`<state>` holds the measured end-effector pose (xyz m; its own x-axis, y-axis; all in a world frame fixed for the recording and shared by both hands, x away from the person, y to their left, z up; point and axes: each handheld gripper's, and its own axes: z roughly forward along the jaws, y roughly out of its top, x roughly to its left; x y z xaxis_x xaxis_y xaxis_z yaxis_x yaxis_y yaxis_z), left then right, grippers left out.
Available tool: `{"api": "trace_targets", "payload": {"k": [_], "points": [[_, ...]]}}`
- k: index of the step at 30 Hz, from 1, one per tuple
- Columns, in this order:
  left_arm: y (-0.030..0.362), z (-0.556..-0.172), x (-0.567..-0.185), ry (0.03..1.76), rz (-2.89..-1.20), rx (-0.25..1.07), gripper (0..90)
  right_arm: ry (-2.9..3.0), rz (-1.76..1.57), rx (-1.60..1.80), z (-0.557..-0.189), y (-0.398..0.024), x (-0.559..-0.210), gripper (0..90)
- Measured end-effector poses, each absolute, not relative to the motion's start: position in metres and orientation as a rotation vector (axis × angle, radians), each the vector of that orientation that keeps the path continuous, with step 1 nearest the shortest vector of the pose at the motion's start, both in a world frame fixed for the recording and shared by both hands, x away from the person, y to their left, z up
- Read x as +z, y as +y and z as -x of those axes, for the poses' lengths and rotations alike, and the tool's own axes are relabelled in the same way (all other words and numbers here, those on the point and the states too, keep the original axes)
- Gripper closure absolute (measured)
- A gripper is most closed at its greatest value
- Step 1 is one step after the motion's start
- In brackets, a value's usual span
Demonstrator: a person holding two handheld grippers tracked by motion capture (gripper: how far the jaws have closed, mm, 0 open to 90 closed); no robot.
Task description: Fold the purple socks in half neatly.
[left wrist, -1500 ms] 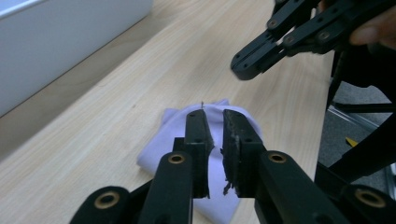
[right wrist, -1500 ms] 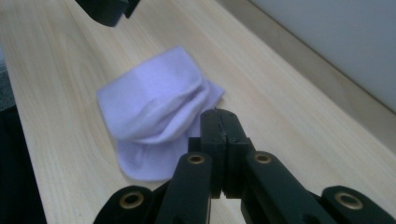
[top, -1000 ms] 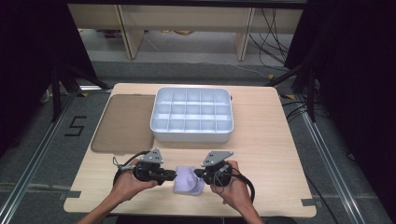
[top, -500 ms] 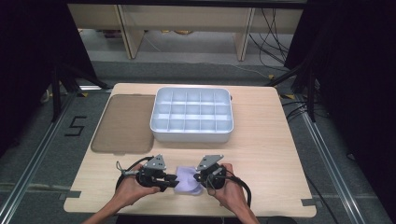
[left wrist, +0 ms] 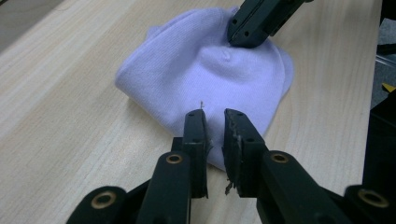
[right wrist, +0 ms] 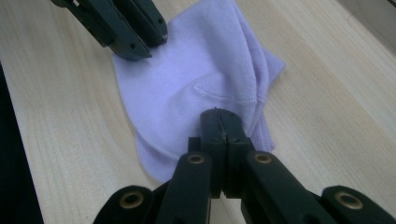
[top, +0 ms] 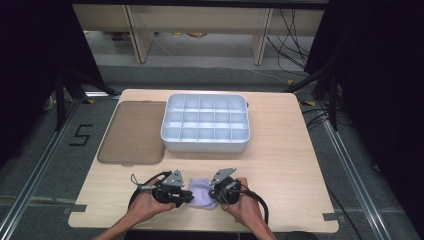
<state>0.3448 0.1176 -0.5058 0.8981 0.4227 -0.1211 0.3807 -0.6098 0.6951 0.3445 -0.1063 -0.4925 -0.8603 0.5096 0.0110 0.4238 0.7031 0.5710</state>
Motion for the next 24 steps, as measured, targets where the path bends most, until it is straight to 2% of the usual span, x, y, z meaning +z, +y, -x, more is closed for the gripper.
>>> {"api": "trace_targets", "payload": {"k": [6,9,13,24], "points": [[0.117,-0.348,-0.497,0.573,-2.253,0.063,77.6,2.761,-0.787,0.884,-0.343,-0.107,-0.492,90.0],[0.111,-0.361,-0.487,0.588,-2.223,0.117,77.4,2.759,-0.767,0.901,-0.344,-0.106,-0.492,90.0],[0.106,-0.376,-0.493,0.59,-2.236,0.133,78.3,2.774,-0.747,0.914,-0.345,-0.106,-0.493,90.0],[0.103,-0.377,-0.504,0.604,-2.267,0.13,77.4,2.71,-0.802,0.969,-0.346,-0.106,-0.48,90.0]]}}
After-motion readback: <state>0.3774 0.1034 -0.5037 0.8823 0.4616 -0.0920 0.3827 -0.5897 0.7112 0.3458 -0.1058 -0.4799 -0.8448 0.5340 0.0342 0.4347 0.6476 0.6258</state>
